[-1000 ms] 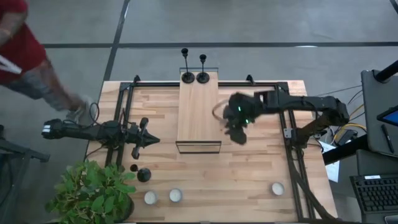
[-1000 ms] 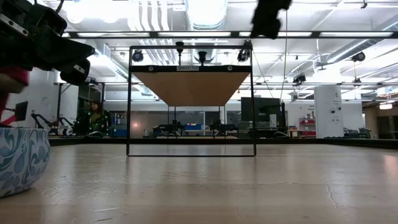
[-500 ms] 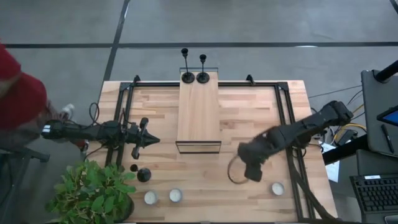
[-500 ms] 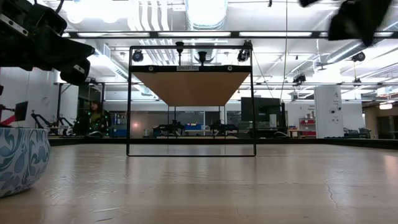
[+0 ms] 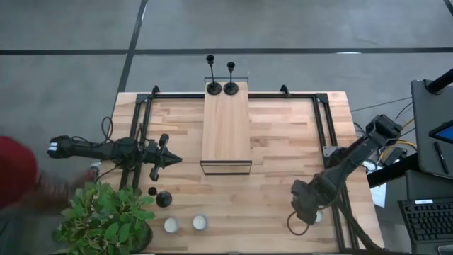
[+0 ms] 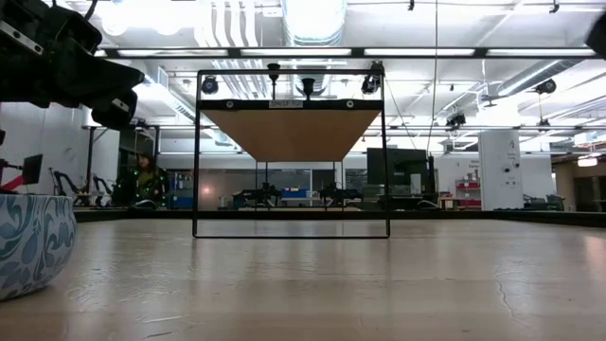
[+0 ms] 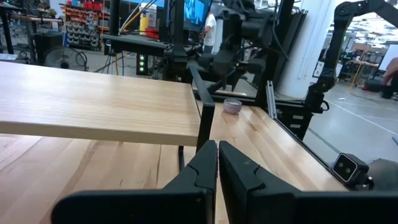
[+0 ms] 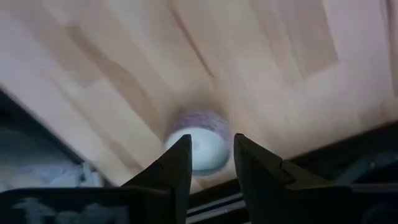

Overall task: Pick & Place candle stick holders
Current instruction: Put the pink scented candle on the shelf

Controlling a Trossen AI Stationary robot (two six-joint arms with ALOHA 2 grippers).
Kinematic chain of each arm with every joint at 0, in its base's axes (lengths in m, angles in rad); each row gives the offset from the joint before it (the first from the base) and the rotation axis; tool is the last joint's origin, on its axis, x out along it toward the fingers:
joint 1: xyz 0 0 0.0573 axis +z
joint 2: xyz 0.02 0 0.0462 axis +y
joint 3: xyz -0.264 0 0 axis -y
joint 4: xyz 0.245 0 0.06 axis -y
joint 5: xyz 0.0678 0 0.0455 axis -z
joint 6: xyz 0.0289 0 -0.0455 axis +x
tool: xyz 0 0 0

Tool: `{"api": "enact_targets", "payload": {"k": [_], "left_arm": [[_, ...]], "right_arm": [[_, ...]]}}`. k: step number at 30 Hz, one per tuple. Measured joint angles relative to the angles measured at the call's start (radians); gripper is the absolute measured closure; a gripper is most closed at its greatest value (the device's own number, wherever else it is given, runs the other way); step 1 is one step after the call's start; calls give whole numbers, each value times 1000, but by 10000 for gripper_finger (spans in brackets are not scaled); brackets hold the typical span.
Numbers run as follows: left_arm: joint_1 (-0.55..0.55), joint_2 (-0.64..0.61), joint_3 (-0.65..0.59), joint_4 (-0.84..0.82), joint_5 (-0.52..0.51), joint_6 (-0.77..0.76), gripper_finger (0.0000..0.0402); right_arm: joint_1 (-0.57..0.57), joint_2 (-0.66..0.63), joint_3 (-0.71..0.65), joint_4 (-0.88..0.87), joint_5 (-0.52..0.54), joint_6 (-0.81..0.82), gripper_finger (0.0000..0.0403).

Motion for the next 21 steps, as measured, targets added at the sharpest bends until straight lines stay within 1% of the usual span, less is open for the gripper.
{"api": "enact_targets", "payload": {"k": [4,10,14,18,21], "left_arm": [[0,0,0,0,0,0,387],[0,0,0,0,0,0,387],[0,0,0,0,0,0,387],[0,0,0,0,0,0,387],[0,0,0,0,0,0,387]], "right_arm": [[49,0,-31,14,-22,71,290],[105,0,-62,23,-25,149,284],[111,0,-76,45,-23,170,289],[111,0,-111,141,-11,175,297],[111,1,-136,165,-12,177,302]]}}
